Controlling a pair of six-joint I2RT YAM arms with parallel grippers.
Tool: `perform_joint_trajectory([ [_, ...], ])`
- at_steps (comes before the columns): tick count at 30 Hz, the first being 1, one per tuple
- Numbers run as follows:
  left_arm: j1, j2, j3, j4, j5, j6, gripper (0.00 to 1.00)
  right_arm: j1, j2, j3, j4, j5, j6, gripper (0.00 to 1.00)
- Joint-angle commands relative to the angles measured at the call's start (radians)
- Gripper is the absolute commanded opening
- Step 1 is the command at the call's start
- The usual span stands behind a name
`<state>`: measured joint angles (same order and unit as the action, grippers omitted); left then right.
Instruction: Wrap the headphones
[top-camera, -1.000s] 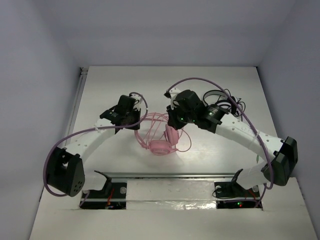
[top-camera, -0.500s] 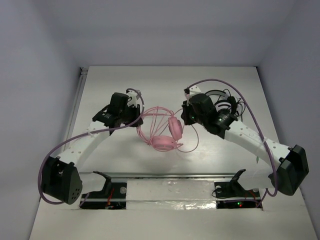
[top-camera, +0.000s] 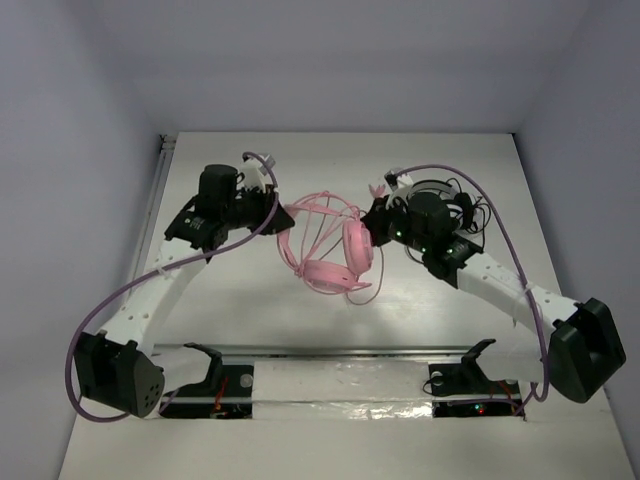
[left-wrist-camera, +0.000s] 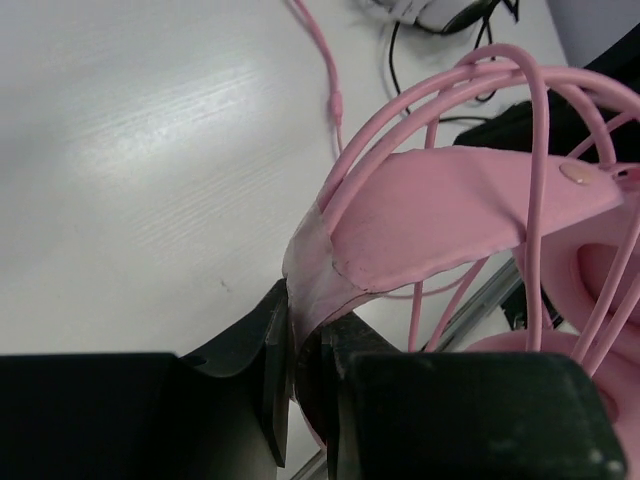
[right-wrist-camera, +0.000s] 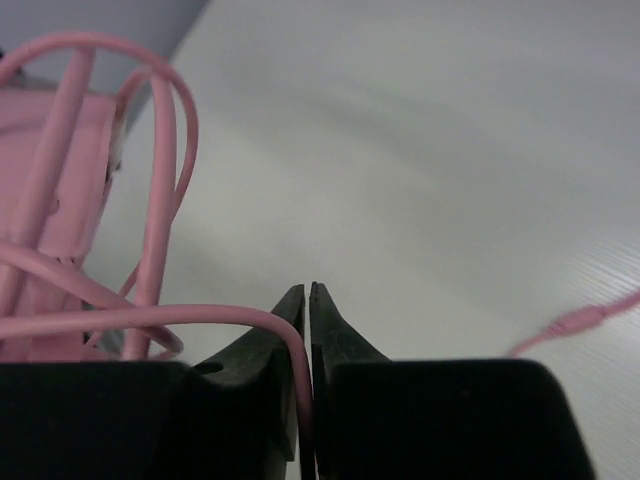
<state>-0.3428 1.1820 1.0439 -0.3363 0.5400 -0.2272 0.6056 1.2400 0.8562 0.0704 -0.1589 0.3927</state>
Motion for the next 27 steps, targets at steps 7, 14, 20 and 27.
perform_joint_trajectory([
  [7,0.053,-0.004,0.330,0.114,0.178,-0.228,0.00,-0.013,0.103,-0.187,0.603,-0.344,0.201,0.26],
  [14,0.109,0.030,0.488,0.144,0.228,-0.348,0.00,-0.013,0.193,-0.220,0.769,-0.303,0.227,0.34],
  [20,0.120,0.051,0.570,0.189,0.273,-0.432,0.00,-0.013,0.262,-0.152,0.714,-0.226,0.124,0.36],
  [27,0.130,0.094,0.686,0.194,0.276,-0.508,0.00,-0.013,0.357,-0.126,0.736,-0.197,0.080,0.40],
])
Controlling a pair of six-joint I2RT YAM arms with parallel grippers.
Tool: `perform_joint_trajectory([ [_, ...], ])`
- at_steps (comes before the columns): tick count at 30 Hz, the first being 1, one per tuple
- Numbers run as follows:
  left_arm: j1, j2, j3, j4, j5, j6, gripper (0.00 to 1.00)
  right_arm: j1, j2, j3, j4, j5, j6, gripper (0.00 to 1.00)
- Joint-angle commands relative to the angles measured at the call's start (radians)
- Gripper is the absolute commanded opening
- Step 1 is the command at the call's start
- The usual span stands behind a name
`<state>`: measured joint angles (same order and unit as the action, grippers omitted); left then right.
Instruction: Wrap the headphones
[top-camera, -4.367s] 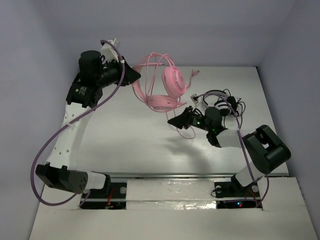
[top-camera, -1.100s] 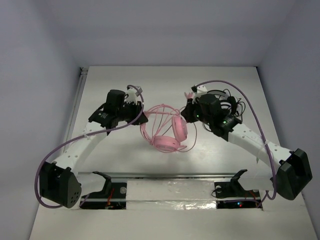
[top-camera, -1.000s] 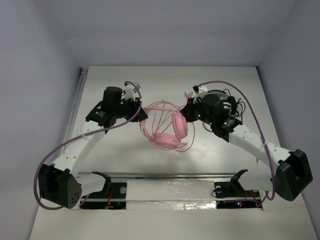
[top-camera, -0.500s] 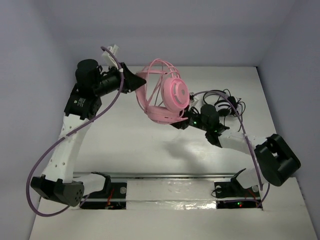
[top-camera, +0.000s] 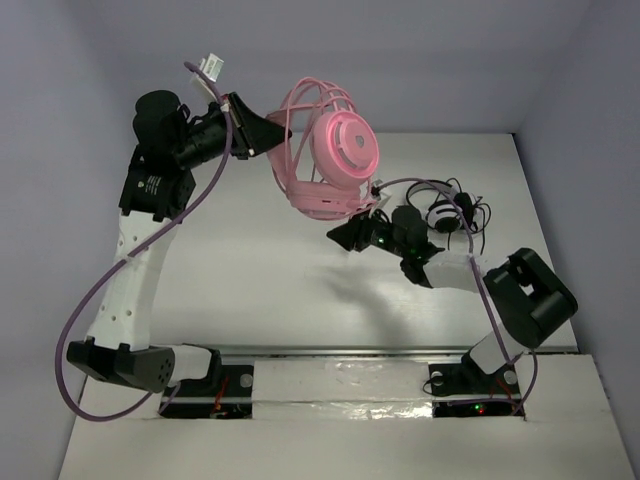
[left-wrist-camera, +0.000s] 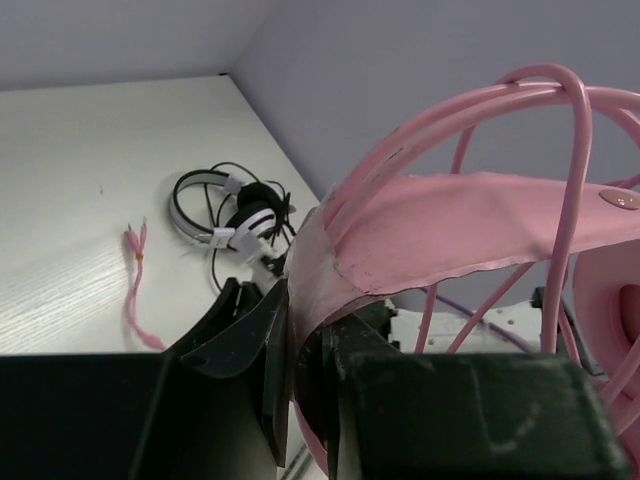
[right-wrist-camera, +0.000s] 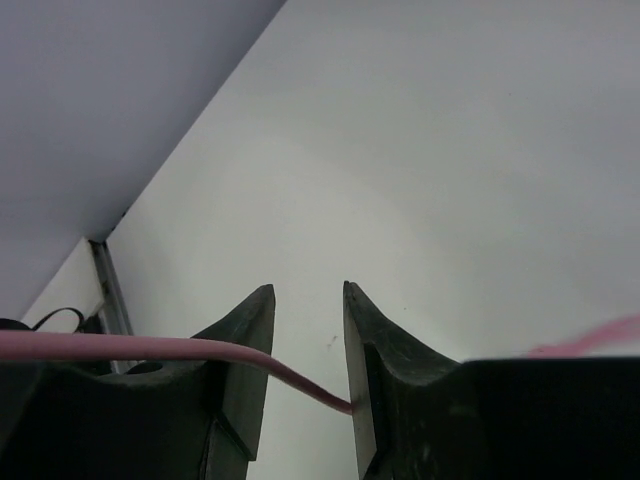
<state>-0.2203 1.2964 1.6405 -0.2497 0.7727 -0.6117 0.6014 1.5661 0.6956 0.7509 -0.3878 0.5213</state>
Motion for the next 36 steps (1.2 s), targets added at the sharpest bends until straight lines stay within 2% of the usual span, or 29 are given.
perform_joint_trajectory([
  [1,0.007,-0.014,0.097,0.107,0.043,-0.129,0.00,-0.009,0.041,0.036,0.064,0.030,-0.053,0.40],
  [4,0.007,-0.013,0.110,0.110,0.037,-0.138,0.00,-0.009,0.069,0.030,0.094,0.030,-0.058,0.44],
  [13,0.007,-0.025,0.076,0.147,0.025,-0.174,0.00,-0.009,0.196,0.070,0.174,-0.005,-0.046,0.45],
  [19,0.007,-0.025,0.084,0.145,-0.024,-0.171,0.00,-0.009,0.249,0.038,0.261,-0.011,0.006,0.44],
  [22,0.007,-0.040,0.019,0.181,-0.113,-0.200,0.00,-0.009,0.242,0.015,0.281,-0.023,0.055,0.04],
  [23,0.007,-0.046,-0.017,0.190,-0.150,-0.203,0.00,0.003,0.224,0.007,0.262,-0.008,0.066,0.00],
  [28,0.007,-0.069,-0.120,0.199,-0.392,-0.184,0.00,0.110,0.117,-0.002,0.059,0.064,0.080,0.00],
  [29,0.007,-0.074,-0.148,0.196,-0.494,-0.180,0.00,0.135,0.097,-0.001,0.023,0.096,0.079,0.00],
  [33,0.030,-0.085,-0.212,0.208,-0.650,-0.194,0.00,0.297,0.019,0.036,-0.203,0.144,0.068,0.00],
  [36,0.039,-0.092,-0.260,0.233,-0.737,-0.212,0.00,0.374,-0.004,0.074,-0.318,0.173,0.066,0.00],
])
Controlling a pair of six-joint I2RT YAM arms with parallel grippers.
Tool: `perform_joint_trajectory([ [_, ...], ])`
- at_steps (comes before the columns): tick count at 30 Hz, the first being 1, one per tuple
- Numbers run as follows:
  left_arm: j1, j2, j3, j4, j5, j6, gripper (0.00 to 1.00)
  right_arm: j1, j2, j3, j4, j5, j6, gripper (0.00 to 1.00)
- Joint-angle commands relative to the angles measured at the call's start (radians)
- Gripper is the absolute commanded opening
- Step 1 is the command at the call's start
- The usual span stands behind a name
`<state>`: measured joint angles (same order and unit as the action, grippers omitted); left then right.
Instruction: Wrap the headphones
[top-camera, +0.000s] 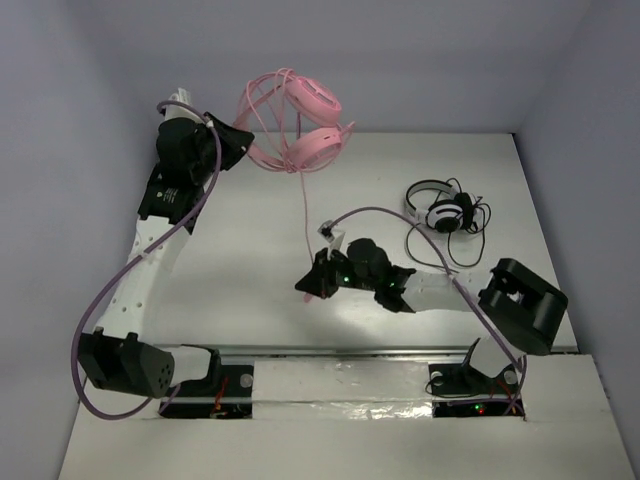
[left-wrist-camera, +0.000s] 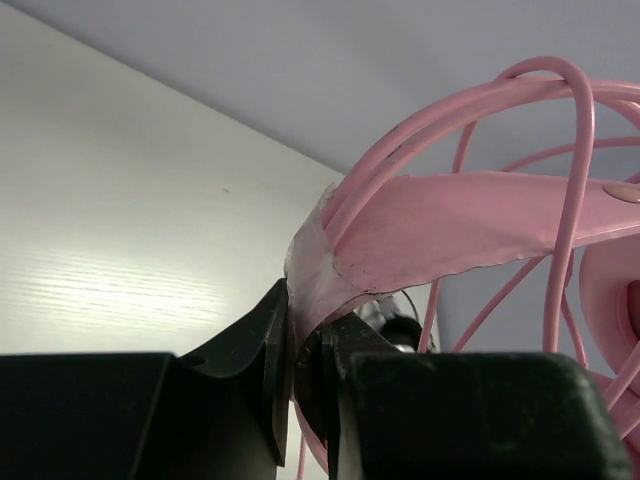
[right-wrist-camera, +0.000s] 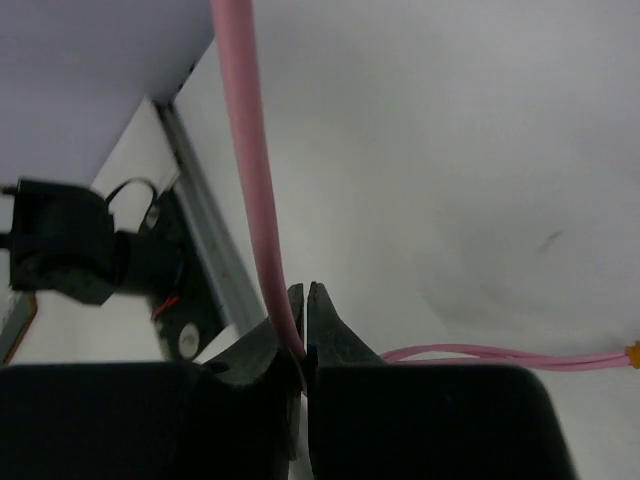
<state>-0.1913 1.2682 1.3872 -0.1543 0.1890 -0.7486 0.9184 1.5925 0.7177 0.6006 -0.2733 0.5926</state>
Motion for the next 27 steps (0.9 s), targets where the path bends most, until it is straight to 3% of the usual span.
perform_joint_trajectory([
  [1,0.010,-0.058,-0.013,0.139,-0.169,-0.075,0.00,0.104,-0.051,0.060,-0.191,0.068,-0.010,0.00],
  [11,0.010,0.003,-0.091,0.050,-0.486,0.095,0.00,0.313,-0.229,0.224,-0.652,0.232,-0.071,0.00],
  [18,-0.032,-0.018,-0.220,-0.022,-0.562,0.209,0.00,0.323,-0.206,0.498,-1.075,0.259,-0.211,0.00],
  [27,-0.244,0.089,-0.316,-0.189,-0.516,0.413,0.00,0.323,-0.194,0.706,-1.297,0.503,-0.369,0.00],
])
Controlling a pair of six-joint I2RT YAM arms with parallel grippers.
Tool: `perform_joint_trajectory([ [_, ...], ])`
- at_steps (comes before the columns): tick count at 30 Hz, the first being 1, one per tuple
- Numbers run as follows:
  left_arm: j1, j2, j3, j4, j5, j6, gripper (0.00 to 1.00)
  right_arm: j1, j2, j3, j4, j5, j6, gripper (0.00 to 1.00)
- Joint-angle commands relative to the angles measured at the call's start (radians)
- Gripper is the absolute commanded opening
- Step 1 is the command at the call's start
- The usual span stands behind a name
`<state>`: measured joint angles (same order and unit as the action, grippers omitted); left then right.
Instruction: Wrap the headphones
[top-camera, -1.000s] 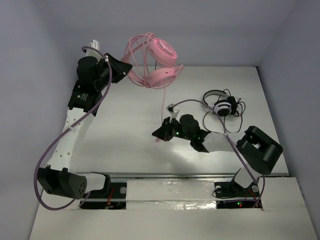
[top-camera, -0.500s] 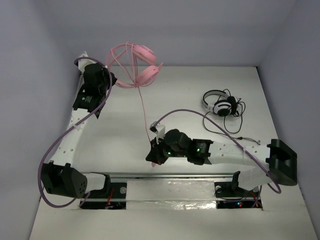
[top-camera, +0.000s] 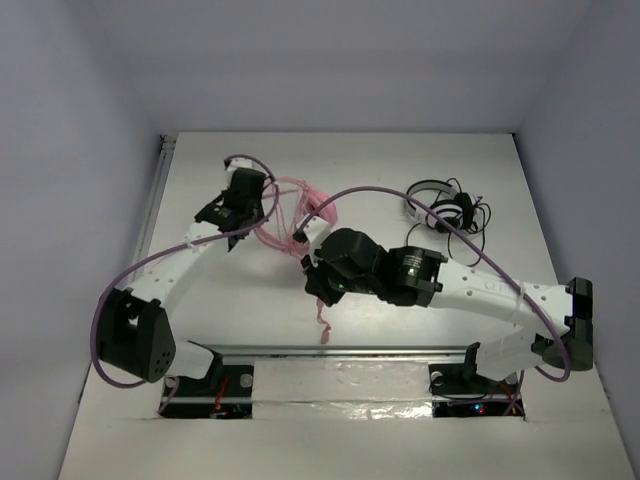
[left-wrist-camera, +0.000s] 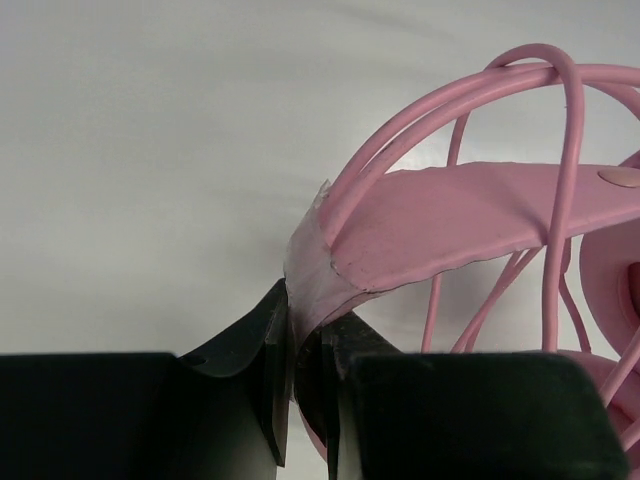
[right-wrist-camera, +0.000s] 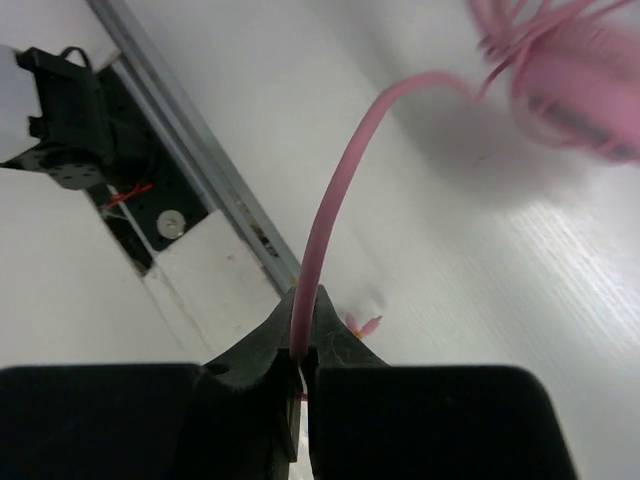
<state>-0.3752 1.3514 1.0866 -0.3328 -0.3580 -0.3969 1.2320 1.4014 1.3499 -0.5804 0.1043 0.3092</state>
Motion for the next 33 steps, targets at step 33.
perform_joint_trajectory([
  [33,0.030,-0.357,-0.180,0.126,0.837,0.162,0.00,-0.442,-0.130,-0.234,0.388,0.161,-0.042,0.06],
])
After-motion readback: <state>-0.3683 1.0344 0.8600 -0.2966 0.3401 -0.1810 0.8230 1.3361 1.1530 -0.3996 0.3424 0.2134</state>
